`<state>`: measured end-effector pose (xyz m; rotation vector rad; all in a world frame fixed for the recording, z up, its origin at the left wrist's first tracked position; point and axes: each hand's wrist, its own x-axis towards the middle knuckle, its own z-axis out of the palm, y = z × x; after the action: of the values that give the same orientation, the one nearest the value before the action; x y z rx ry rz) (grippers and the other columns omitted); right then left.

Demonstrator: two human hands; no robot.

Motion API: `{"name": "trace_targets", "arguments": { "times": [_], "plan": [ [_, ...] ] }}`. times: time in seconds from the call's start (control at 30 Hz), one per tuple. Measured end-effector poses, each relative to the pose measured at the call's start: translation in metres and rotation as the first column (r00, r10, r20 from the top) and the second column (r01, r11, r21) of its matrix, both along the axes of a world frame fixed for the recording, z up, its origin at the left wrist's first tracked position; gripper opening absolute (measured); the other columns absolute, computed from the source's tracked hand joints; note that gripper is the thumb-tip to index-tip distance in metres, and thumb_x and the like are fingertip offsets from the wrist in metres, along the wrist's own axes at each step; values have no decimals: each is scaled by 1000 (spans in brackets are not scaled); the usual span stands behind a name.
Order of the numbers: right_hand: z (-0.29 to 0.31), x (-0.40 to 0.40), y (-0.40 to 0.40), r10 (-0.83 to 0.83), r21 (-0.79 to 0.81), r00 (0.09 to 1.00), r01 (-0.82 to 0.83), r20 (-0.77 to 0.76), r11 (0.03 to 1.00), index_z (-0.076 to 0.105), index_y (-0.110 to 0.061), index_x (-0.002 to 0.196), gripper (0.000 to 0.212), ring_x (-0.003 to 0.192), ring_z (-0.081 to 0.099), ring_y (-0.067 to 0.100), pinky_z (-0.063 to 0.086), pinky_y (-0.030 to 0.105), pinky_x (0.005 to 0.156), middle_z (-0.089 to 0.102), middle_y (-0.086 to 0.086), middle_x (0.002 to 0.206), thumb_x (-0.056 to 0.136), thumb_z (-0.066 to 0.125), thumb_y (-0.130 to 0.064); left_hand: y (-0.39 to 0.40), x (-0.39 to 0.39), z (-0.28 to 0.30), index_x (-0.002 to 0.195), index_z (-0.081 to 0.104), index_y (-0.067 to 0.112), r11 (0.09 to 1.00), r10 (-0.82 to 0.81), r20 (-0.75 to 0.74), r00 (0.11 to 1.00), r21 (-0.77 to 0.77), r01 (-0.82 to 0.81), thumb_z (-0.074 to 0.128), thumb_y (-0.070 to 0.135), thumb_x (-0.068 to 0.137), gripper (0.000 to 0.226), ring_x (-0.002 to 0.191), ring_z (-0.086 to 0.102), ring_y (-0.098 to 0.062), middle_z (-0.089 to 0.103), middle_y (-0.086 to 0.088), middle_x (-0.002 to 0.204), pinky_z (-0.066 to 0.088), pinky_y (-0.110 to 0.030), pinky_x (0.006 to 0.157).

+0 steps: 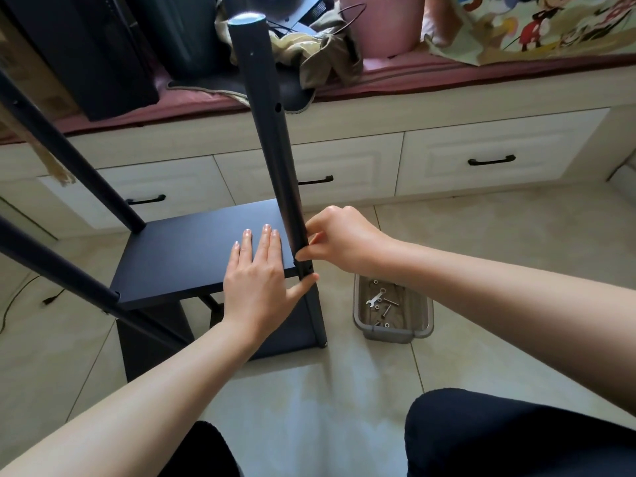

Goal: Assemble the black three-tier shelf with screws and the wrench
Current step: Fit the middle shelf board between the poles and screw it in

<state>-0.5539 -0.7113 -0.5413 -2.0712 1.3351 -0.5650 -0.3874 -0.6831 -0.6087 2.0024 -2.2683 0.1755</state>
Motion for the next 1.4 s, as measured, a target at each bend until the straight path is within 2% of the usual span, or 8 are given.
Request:
{"name": "trace_targets", "arguments": {
  "times": [0.2,0.33,0.53,0.67,0.8,1.0,1.27,1.4],
  "plan": [
    [-22,-27,-8,-6,115,999,0,51,993,68,-17,121,37,94,67,9,48,16,73,74,-2,104,87,74,-29,-2,3,2,158,28,9,1000,-1,23,1000,-19,2,38,77,88,98,153,19,-34,26,-10,164,19,-46,124],
    [-73,-66,-14,-81,209,996,90,-48,974,74,-18,105,24,90,65,5,44,8,71,74,-3,103,85,75,-32,-3,2,4,155,33,6,999,10,9,1000,-32,-9,43,74,88,96,152,22,-35,30,-11,162,21,-46,123],
    [-162,-98,-33,-137,324,966,205,-220,924,76,-14,99,16,94,68,14,49,22,79,75,2,99,86,74,-22,-8,1,-2,151,42,6,996,29,12,1000,-84,-28,41,75,88,93,150,29,-35,39,-10,159,25,-46,122],
    [-217,-99,-56,-37,367,919,194,-393,910,72,-8,104,16,97,66,24,49,26,80,72,10,105,89,70,-15,-10,2,-8,146,49,4,989,18,18,1000,-144,-15,36,76,87,94,145,37,-37,47,-13,153,32,-49,119],
    [-257,-95,-66,90,421,819,194,-567,886,59,-4,119,25,107,61,31,49,34,91,60,17,121,95,53,-6,-13,4,-11,144,52,4,985,1,49,999,-170,7,36,76,89,92,145,38,-36,48,-13,151,35,-50,117],
    [-279,-91,-68,141,453,763,215,-631,865,40,-2,145,48,131,50,30,42,29,99,46,18,145,98,50,-4,-11,2,-16,141,55,5,980,-4,55,998,-199,15,40,75,90,88,145,38,-35,50,-12,151,36,-51,116],
    [-282,-88,-69,60,441,800,265,-597,857,33,-4,148,52,137,44,25,34,22,102,42,14,151,100,51,-11,-12,2,-16,140,56,5,979,-5,60,998,-204,17,41,75,90,87,144,40,-34,52,-11,149,37,-51,115],
    [-282,-88,-67,37,408,767,299,-641,863,41,0,142,49,130,51,26,42,26,98,47,16,144,97,56,-7,-11,1,-16,141,55,6,979,3,49,999,-204,7,40,75,89,88,145,38,-34,51,-10,151,35,-50,117]
  ]
}}
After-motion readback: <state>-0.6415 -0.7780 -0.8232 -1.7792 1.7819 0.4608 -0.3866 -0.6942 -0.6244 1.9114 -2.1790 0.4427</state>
